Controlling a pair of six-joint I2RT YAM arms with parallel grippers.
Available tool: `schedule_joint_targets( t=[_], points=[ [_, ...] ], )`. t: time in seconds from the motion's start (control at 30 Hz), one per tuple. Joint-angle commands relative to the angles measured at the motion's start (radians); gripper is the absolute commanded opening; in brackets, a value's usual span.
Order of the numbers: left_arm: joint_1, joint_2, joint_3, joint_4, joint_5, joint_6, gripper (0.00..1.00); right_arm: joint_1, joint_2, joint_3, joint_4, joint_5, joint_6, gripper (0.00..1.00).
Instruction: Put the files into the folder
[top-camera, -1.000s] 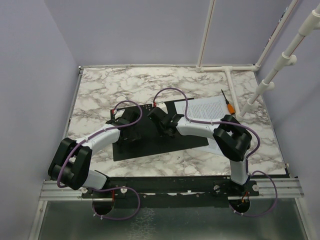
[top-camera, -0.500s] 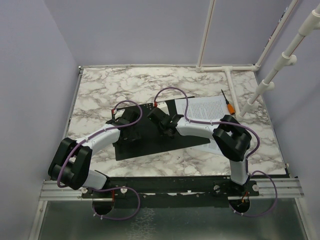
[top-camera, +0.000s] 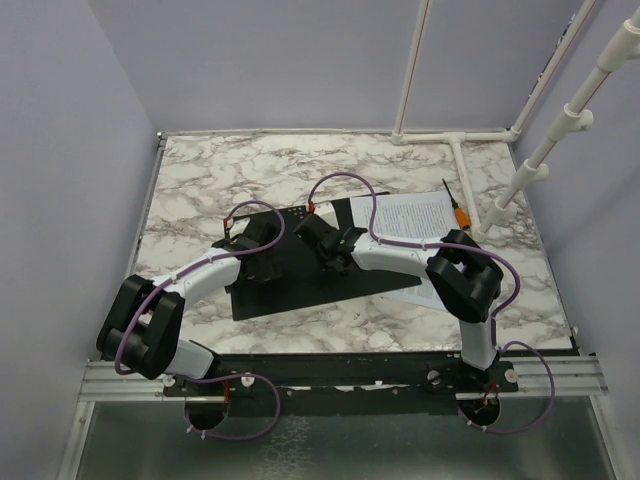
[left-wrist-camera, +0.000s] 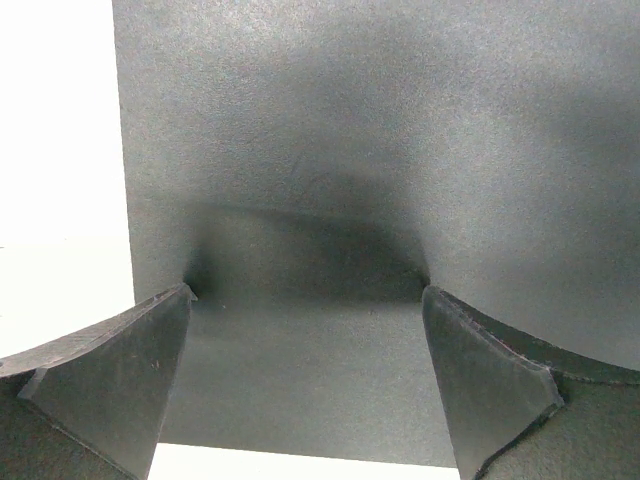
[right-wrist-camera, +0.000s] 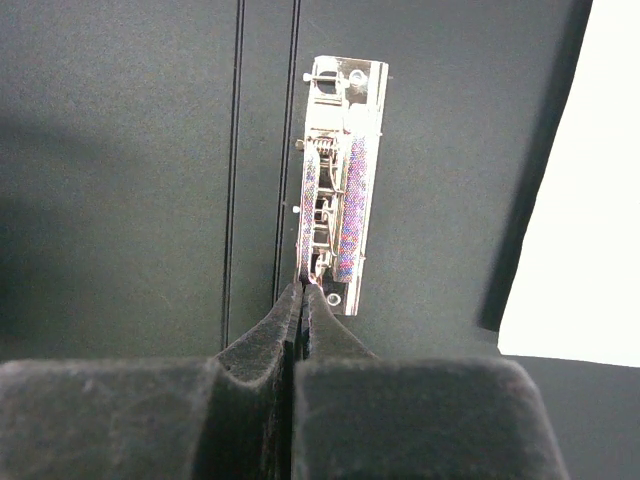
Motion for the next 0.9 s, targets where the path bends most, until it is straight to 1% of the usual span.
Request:
schedule_joint_targets(
  t=[0.0,0.47,0.87],
  points=[
    [-0.003,0.019,-0.028,-0.013,-0.017,-0.006,0.99,-0.017,0.023,-0.008,-0.127,0.060,-0.008,0.01],
    [-0.003,0.022,-0.028,-0.013,-0.017,-0.007,0.99,-0.017,-0.001,0.019,-0.135,0.069,-0.018,0.01],
    [-0.003,0.036,-0.028,-0.014,-0.019,-0.006,0.99,-0.018,0.036,-0.014,-0.119,0.042,-0.017,0.01]
  ],
)
